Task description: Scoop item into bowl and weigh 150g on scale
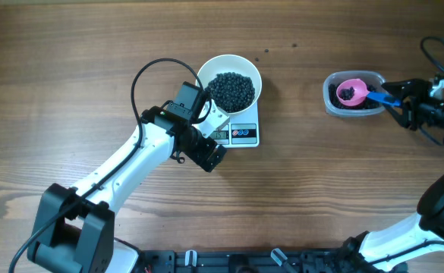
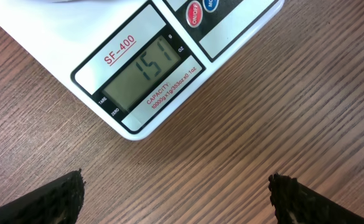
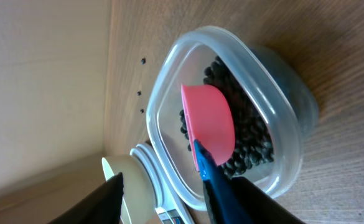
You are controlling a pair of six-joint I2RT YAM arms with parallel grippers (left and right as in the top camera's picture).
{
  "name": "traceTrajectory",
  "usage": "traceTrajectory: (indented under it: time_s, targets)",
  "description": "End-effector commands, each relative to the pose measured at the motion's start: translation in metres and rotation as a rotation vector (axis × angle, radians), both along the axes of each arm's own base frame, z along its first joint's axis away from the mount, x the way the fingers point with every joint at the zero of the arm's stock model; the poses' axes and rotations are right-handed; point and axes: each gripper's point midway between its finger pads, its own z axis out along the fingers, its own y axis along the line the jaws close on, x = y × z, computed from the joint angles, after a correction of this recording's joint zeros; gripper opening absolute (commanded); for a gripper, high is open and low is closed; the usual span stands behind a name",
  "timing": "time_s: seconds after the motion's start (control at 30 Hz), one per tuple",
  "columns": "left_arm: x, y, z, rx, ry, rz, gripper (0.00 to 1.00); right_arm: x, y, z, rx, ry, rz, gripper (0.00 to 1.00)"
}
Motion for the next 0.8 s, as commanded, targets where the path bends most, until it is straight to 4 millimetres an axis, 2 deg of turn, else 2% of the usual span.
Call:
traceTrajectory:
  time_s: [0.0, 0.03, 0.1, 0.27, 0.33, 0.37, 0.53, 0.77]
  targets:
    - [-0.002, -0.001, 0.002, -0.011, -0.001, -0.001, 1.0, 0.007, 0.014, -0.003, 0.025, -0.007, 0.031, 0.45]
    - [-0.002, -0.001, 0.002, -0.011, -0.001, -0.001, 1.0, 0.009, 0.016, -0.003, 0.014, -0.011, 0.039, 0.39]
    - [-0.002, -0.001, 0.002, -0.011, -0.001, -0.001, 1.0, 0.008, 0.015, -0.006, -0.005, 0.0, 0.037, 0.34]
    - [-0.002, -0.001, 0.002, -0.011, -0.001, -0.001, 1.0, 0.007, 0.005, -0.016, -0.103, 0.01, 0.043, 0.33]
    - [-0.002, -0.001, 0.002, -0.011, -0.001, -0.001, 1.0, 0.008, 0.002, -0.017, -0.12, 0.009, 0.038, 0.29]
    - [-0.002, -0.001, 0.002, -0.011, -0.001, -0.001, 1.0, 0.009, 0.002, -0.016, -0.122, 0.006, 0.038, 0.24]
    - [-0.002, -0.001, 0.002, -0.011, -0.001, -0.001, 1.0, 0.008, 0.003, -0.017, -0.125, 0.006, 0.046, 0.13]
    - [-0.002, -0.001, 0.002, -0.011, -0.001, -0.001, 1.0, 0.001, 0.01, -0.004, -0.33, -0.029, 0.154, 0.05]
